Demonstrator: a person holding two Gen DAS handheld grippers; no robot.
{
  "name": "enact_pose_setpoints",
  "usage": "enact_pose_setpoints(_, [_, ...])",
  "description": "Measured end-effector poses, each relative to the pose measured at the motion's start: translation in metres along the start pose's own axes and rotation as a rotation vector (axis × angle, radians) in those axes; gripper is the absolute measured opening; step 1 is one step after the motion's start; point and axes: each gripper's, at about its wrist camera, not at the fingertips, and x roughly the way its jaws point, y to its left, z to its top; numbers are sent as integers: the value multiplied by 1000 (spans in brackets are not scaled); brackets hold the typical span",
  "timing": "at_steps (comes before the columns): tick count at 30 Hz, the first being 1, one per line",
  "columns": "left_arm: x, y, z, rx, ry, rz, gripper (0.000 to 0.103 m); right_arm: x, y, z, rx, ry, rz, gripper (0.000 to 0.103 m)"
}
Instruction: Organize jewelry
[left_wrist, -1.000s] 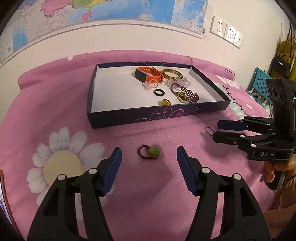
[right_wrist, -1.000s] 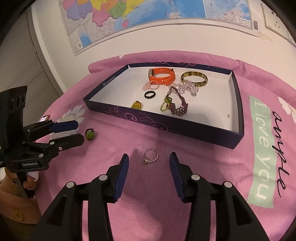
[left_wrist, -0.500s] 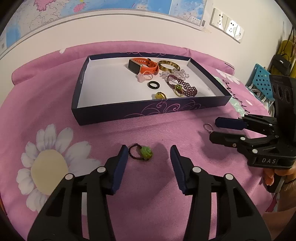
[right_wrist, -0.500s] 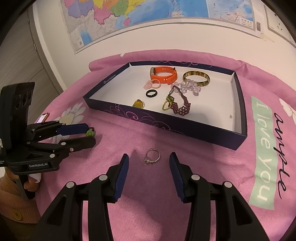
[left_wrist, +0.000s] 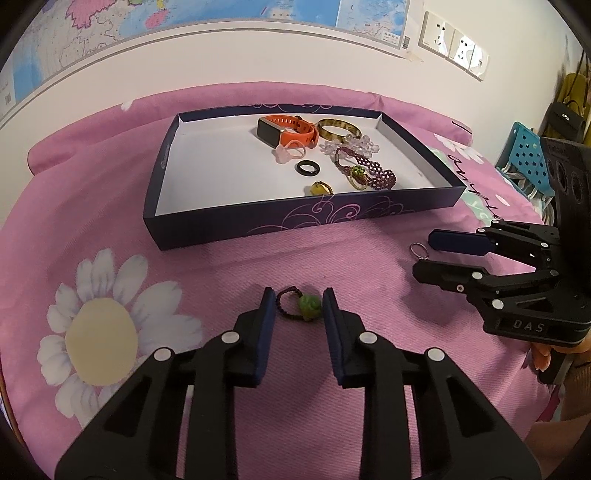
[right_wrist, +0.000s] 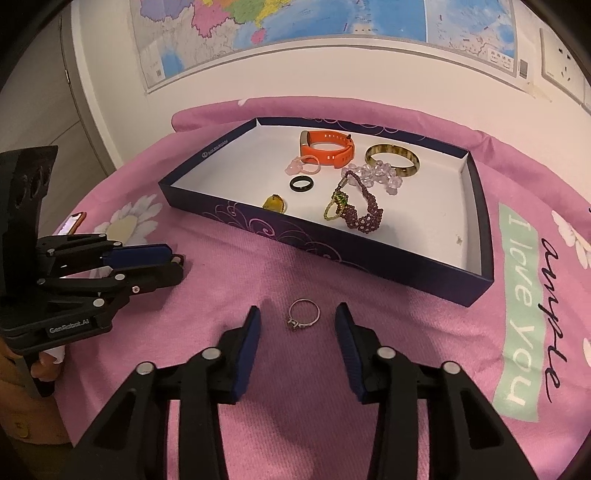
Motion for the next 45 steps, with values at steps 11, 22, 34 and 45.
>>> enact_pose_setpoints(11, [-1, -3, -1, 3, -3, 4, 26, 0, 1, 1, -9, 2, -12, 16])
enact_pose_setpoints(22, [-1, -5, -1, 1, -8, 3, 26, -1, -5, 1, 30, -3, 25, 4])
enact_pose_setpoints(34, [-2, -3, -3, -8, -12, -1, 26, -3, -5, 0, 36, -18, 33, 3])
enact_pose_setpoints(45, [-7, -3, -3, -9, -25, -3, 25, -12, -10, -1, 68, -45, 73, 3])
